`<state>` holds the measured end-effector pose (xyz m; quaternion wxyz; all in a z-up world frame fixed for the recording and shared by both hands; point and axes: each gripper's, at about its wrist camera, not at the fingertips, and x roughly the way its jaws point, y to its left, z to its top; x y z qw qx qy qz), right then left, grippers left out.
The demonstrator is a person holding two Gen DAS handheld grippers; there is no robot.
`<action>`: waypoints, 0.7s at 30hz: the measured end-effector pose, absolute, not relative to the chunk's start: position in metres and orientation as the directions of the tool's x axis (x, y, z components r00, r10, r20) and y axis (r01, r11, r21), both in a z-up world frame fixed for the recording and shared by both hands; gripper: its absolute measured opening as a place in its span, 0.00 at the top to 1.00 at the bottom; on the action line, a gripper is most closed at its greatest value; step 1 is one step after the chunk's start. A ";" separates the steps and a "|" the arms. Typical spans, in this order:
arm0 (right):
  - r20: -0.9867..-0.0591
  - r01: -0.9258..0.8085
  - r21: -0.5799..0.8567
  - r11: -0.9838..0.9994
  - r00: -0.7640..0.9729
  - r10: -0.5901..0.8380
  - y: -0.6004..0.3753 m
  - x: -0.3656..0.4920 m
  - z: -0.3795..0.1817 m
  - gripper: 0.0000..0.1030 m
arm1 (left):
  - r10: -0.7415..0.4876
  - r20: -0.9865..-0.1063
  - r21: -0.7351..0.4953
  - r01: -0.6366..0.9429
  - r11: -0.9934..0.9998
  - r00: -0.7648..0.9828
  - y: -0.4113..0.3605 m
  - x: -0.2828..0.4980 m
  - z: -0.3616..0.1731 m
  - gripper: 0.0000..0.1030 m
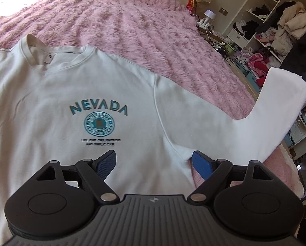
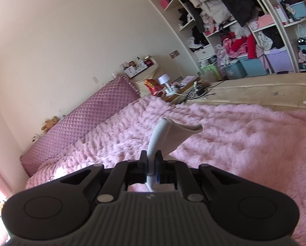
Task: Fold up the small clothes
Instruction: 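Carry the held sleeve across the sweatshirt body with the right gripper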
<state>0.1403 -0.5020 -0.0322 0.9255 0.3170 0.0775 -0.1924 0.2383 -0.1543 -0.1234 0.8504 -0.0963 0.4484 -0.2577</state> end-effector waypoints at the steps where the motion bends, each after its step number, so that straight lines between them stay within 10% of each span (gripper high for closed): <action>1: -0.256 0.380 0.560 0.736 0.925 -0.282 -0.487 0.149 -0.028 0.98 | -0.510 -0.714 -0.393 0.329 0.859 0.480 -0.133 0.237 -0.122 0.05; 11: -0.237 0.042 0.567 0.822 0.965 0.114 -0.250 0.237 -0.033 0.98 | -0.361 -0.718 -0.432 0.026 0.901 0.595 0.065 0.210 -0.121 0.04; 21: -0.511 -0.059 0.490 0.870 0.789 0.341 -0.073 0.269 -0.174 0.87 | -0.304 -0.705 -0.477 -0.111 0.872 0.641 0.150 0.209 -0.141 0.05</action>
